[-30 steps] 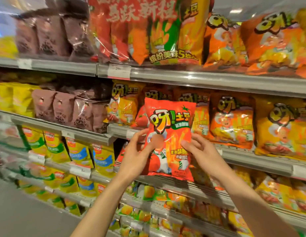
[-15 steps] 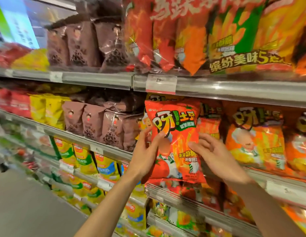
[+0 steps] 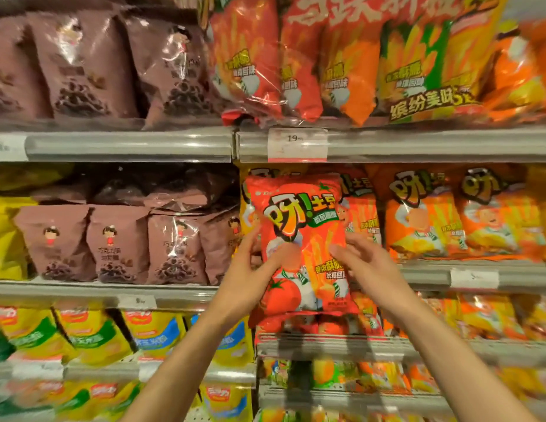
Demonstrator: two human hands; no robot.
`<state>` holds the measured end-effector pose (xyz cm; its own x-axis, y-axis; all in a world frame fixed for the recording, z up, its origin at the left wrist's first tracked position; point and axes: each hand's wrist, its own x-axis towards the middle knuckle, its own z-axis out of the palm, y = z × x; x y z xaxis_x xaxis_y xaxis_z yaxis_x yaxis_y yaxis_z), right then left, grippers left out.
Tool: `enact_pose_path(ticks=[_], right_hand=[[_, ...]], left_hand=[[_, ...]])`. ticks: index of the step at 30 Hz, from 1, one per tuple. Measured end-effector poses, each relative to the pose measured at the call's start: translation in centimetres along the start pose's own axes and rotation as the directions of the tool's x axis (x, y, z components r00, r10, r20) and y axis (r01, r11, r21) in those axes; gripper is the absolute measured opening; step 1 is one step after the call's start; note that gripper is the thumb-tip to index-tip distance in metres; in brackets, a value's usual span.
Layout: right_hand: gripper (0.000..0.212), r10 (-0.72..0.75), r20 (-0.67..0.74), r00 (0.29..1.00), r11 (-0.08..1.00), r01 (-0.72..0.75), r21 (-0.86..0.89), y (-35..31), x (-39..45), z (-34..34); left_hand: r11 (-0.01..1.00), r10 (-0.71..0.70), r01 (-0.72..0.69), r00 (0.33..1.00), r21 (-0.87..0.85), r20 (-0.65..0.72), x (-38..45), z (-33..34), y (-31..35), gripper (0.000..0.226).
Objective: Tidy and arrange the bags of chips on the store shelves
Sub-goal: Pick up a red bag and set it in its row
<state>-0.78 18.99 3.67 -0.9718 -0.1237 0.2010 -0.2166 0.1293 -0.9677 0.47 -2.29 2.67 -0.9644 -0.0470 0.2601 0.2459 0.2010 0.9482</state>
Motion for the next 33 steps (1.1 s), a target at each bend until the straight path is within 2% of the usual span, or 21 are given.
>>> enact_pose_path(ticks=[6,8,11,13,15,17,19,22,24,27,33], right_hand=[[0.011,0.022,-0.045,0.999,1.000,-0.022,0.010,-0.6,-2.0,5.7],[0.011,0.031,0.013,0.999,0.999,-0.030,-0.028,-1.2,-1.9,7.3],[0.006,0.059,0.113,0.992,0.986,-0.040,-0.161,-1.8,-0.9,8.6],[0.027,0.012,0.071,0.997,0.950,0.011,-0.313,-2.3,0.6,8.4],[0.048,-0.075,-0.054,0.996,0.896,0.044,-0.443,-2.6,2.8,8.3],[0.059,-0.160,-0.136,0.978,0.788,0.044,-0.614,-2.7,4.9,8.4],[0.068,-0.181,-0.156,0.971,0.721,0.023,-0.692,-2.5,6.6,8.9],[0.084,-0.084,-0.198,0.977,0.800,-0.052,-0.598,-2.0,8.1,9.7],[0.091,-0.035,-0.216,0.976,0.849,-0.085,-0.522,-1.7,8.5,9.9],[0.106,-0.047,-0.259,0.965,0.888,-0.079,-0.454,-1.0,9.2,9.5],[0.071,0.031,-0.206,0.978,0.936,-0.101,-0.338,-1.5,8.8,9.7]], left_hand=[[0.997,0.013,-0.015,1.000,-0.082,-0.029,-2.5,-4.9,-0.6,0.044],[0.995,0.037,-0.043,0.997,-0.095,-0.063,-2.8,-6.4,-0.5,0.043],[0.994,0.064,-0.076,0.988,-0.083,-0.139,-3.1,-8.4,-0.3,0.054],[0.994,0.078,-0.092,0.976,-0.062,-0.201,-3.3,-9.6,-0.3,0.055],[0.995,0.089,-0.100,0.962,-0.030,-0.256,-3.4,-10.6,-0.3,0.054],[0.995,0.095,-0.101,0.952,-0.004,-0.292,-3.6,-11.4,-0.3,0.052],[0.995,0.095,-0.097,0.948,0.009,-0.304,-3.7,-12.2,-0.3,0.051],[0.996,0.084,-0.078,0.947,0.030,-0.309,-3.8,-13.1,-0.4,0.049],[0.997,0.075,-0.066,0.944,0.038,-0.320,-3.9,-13.7,-0.7,0.057],[0.998,0.053,-0.046,0.940,0.030,-0.336,-3.9,-14.3,-1.1,0.069],[0.999,0.045,-0.041,0.937,0.019,-0.347,-4.2,-14.8,-1.2,0.077]])
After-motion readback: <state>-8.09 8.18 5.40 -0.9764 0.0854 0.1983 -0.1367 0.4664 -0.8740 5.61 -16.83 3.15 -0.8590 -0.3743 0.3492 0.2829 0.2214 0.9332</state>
